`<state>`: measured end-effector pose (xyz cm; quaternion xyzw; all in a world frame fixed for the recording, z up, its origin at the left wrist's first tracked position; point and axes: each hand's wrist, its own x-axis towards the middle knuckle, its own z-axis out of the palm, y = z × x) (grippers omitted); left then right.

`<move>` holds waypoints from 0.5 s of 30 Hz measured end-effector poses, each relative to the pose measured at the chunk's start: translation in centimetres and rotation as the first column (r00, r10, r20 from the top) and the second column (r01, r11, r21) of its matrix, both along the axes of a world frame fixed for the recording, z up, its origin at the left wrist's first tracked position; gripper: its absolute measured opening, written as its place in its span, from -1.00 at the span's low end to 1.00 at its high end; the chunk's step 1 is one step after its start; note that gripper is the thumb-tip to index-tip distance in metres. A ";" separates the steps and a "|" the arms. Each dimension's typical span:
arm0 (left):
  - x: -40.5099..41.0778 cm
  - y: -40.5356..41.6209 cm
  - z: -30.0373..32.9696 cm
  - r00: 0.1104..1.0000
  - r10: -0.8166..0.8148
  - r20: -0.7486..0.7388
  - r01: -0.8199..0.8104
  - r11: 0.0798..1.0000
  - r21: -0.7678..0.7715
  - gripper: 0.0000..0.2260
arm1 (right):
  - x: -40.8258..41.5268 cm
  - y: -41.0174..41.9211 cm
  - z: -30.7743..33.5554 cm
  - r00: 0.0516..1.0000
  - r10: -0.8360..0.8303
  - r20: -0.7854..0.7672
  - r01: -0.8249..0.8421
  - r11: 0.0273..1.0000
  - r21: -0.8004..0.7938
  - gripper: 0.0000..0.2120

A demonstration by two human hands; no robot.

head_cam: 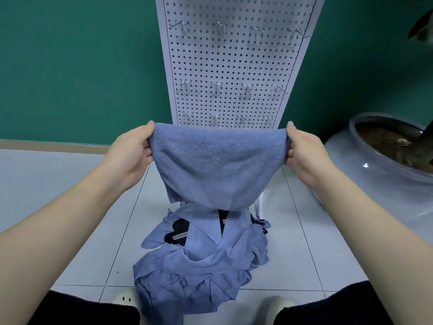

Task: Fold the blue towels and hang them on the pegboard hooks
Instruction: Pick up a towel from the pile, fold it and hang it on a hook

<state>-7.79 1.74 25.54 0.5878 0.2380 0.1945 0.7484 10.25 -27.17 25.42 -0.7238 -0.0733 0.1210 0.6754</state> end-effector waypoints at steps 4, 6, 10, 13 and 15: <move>-0.2 -0.4 0.2 0.998 -0.054 0.033 0.049 0.991 0.128 -0.84 | -0.1 -0.4 0.3 0.979 0.200 -0.041 -0.198 0.979 0.055 -0.82; -0.3 -0.5 0.1 0.999 -0.017 0.043 0.009 0.985 0.175 -0.87 | 0.1 -0.8 0.1 0.973 0.229 0.014 -0.230 0.973 0.020 -0.83; -0.1 -0.5 0.1 0.989 0.123 0.081 -0.139 0.962 0.237 -0.90 | 0.6 -1.4 -0.3 0.979 0.121 0.164 -0.096 0.983 -0.154 -0.74; 0.0 -0.3 0.2 0.982 0.154 0.107 -0.176 0.953 0.245 -0.91 | 0.8 -1.5 -0.5 0.976 0.094 0.195 -0.060 0.983 -0.173 -0.54; -0.1 -0.2 0.0 0.986 0.127 0.112 -0.151 0.960 0.234 -0.90 | 0.7 -1.5 -0.4 0.984 0.071 0.164 -0.051 0.991 -0.121 -0.54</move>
